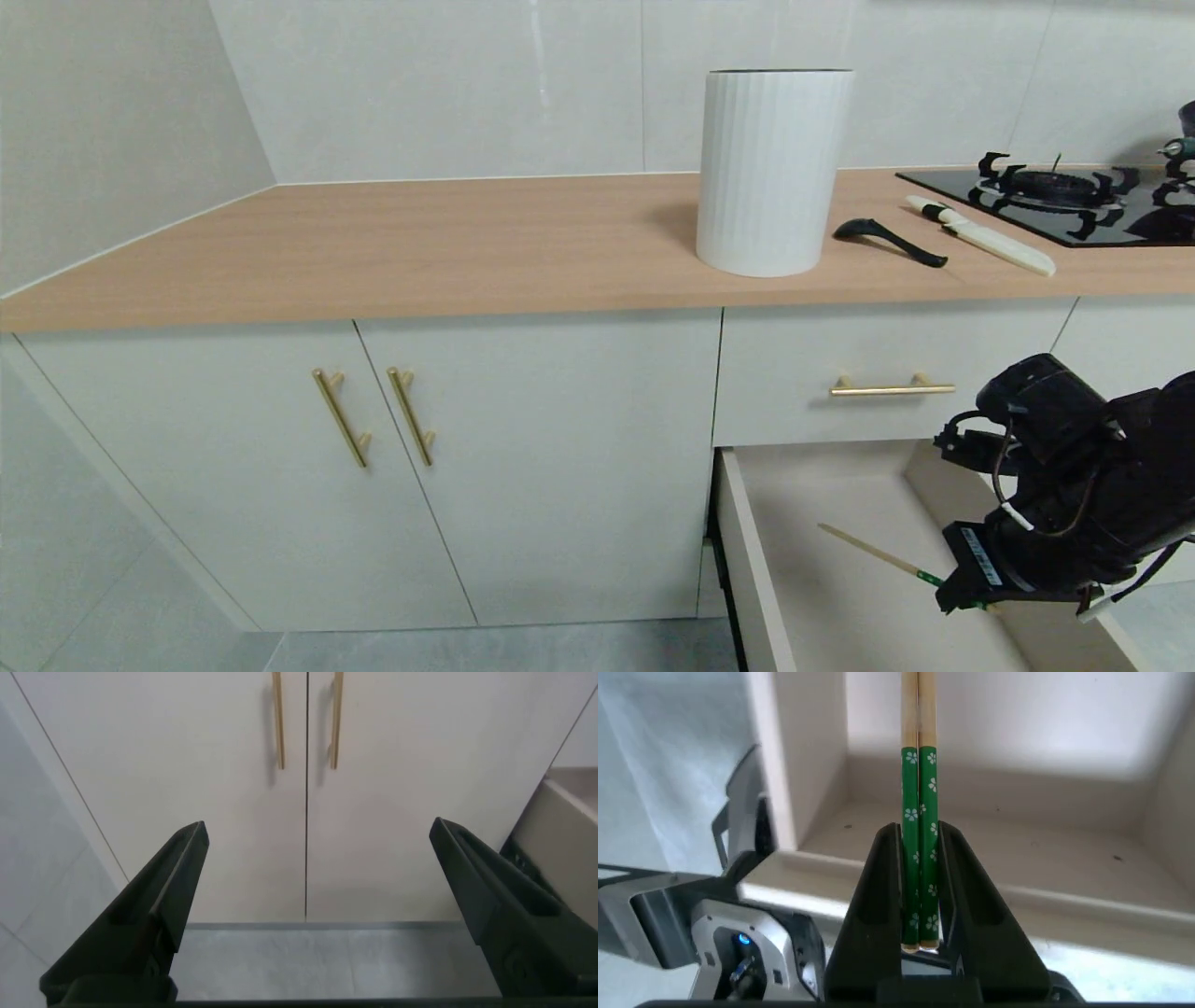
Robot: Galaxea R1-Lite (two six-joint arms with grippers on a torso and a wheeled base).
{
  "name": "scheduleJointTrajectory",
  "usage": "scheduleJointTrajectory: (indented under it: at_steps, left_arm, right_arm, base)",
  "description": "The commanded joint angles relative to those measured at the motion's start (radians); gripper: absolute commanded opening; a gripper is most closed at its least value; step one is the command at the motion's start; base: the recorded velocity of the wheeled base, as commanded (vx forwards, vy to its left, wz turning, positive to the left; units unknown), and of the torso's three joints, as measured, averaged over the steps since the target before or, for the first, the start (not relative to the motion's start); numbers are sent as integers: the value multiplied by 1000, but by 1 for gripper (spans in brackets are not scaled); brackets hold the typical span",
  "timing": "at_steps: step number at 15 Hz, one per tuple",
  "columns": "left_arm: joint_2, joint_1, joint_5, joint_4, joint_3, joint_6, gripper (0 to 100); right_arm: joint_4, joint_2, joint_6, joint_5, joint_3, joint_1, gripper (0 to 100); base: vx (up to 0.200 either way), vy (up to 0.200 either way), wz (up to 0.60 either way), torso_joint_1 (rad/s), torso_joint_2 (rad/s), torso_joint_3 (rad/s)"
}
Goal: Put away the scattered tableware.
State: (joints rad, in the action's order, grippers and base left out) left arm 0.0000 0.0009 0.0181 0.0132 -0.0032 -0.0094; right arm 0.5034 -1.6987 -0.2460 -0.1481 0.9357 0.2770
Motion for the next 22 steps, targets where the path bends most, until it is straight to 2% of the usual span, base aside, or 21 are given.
scheduleJointTrajectory:
  at_steps: [1, 6, 10, 13, 15, 22]
  left_arm:
    - [0, 1, 0, 1, 0, 0, 100]
    - [0, 1, 0, 1, 0, 0, 100]
    - [0, 1, 0, 1, 0, 0, 100]
    - [0, 1, 0, 1, 0, -1, 100]
    - [0, 1, 0, 1, 0, 0, 100]
    - [0, 1, 0, 1, 0, -1, 100]
  right_arm:
    - [0, -19, 1, 1, 0, 1, 0]
    - [-14, -27, 4, -1, 5, 5, 0]
    - [-175, -141, 2, 13, 6, 62, 0]
    - [-325, -320, -4, 145, 5, 74, 0]
    - [-433, -403, -10, 173, 2, 74, 0]
    - [-531, -542, -30, 213, 3, 74, 0]
  base:
    - [0, 0, 0, -56, 437, 373]
    - [0, 0, 0, -18, 247, 219]
    - [0, 0, 0, 0, 0, 0]
    - [0, 0, 0, 0, 0, 0]
    - [0, 0, 0, 0, 0, 0]
    - [0, 0, 0, 0, 0, 0]
